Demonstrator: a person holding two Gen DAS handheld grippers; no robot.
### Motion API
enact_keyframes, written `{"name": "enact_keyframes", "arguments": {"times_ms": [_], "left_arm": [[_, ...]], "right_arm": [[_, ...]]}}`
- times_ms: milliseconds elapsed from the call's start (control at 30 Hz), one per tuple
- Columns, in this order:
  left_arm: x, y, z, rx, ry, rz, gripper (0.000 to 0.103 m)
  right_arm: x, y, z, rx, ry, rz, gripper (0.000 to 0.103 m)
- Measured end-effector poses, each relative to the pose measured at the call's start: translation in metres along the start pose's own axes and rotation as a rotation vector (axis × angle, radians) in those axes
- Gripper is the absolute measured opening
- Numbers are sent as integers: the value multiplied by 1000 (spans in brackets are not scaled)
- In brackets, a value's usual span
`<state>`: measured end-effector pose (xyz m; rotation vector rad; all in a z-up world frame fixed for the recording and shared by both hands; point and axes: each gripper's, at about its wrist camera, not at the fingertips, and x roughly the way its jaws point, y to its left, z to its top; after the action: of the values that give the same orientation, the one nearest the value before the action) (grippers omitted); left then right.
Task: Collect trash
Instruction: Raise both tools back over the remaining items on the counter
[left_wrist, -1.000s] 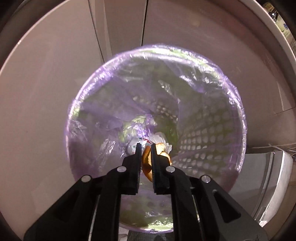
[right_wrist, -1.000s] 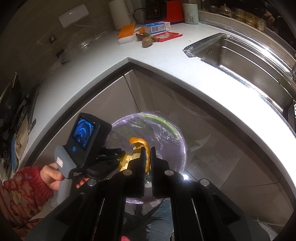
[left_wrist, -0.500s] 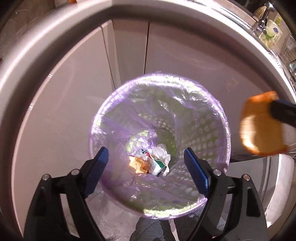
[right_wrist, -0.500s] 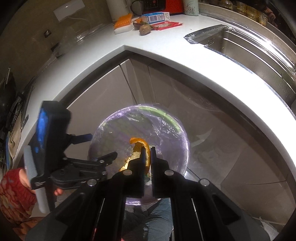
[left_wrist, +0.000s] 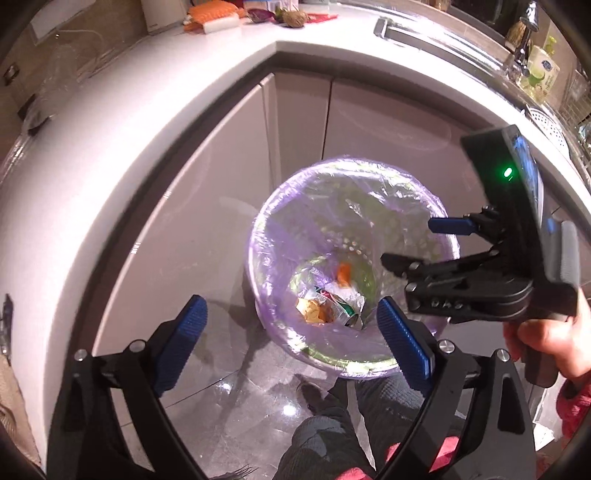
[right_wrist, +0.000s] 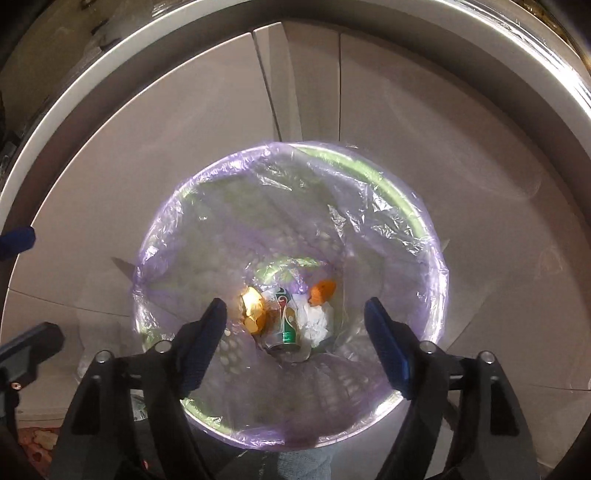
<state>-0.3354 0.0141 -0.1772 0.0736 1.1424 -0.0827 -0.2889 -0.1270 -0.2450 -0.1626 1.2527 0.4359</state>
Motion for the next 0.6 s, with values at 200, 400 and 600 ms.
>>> {"name": "enact_keyframes", "arguments": {"times_ms": [200,400,600], "left_arm": [[-38,12,19,-18,-84,17,93],[-63,23,72,-57,-176,-17,95],[-58,32,154,-86,-256,16,95]], "right_arm": [[-41,8,12,-25,-60,-49,96],[-99,-6,37,-12,-142,-98,101],[-147,-44,70,41,-233,-44,101]]}}
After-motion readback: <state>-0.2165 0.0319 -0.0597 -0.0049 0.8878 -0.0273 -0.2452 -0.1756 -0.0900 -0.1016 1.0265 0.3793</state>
